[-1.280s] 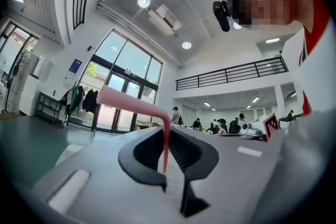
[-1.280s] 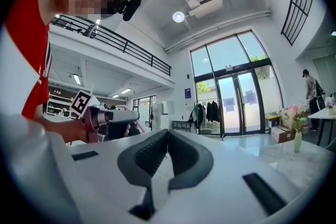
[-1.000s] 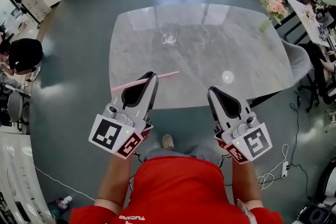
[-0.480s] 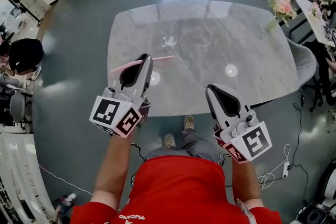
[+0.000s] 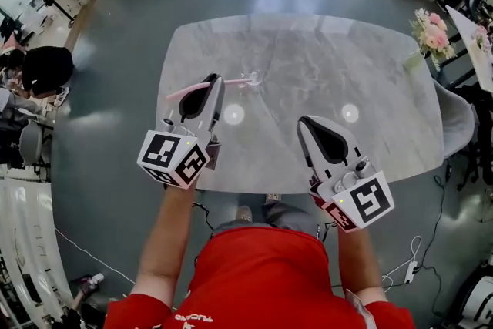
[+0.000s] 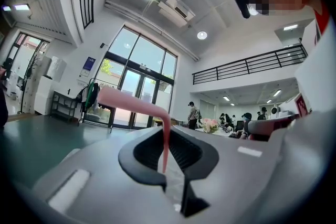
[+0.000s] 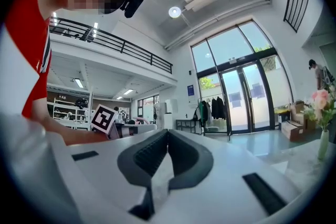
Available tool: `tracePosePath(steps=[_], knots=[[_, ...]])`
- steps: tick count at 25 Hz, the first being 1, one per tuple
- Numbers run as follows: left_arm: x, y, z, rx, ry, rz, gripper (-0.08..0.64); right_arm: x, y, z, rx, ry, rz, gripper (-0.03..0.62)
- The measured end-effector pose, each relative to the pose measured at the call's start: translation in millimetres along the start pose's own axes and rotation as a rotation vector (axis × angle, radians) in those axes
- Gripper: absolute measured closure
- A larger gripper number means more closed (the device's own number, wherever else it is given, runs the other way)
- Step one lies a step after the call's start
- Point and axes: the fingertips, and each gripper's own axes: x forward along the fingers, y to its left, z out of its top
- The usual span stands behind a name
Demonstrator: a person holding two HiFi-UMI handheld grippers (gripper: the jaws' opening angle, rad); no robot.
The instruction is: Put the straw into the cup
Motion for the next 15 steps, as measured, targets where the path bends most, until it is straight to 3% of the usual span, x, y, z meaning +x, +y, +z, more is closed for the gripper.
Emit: tracePosePath(steps=[9, 15], knots=[[28.2, 21.9, -9.5, 0.012, 0.012, 0.078, 0.526, 61.9, -39.3, -1.1, -0.014, 0.000, 0.078, 0.591], [41.8, 42.9, -26.2, 0.005, 0.022, 0.083, 0.526, 94.1, -53.5, -15.8, -0.027, 0.034, 0.065, 0.591]])
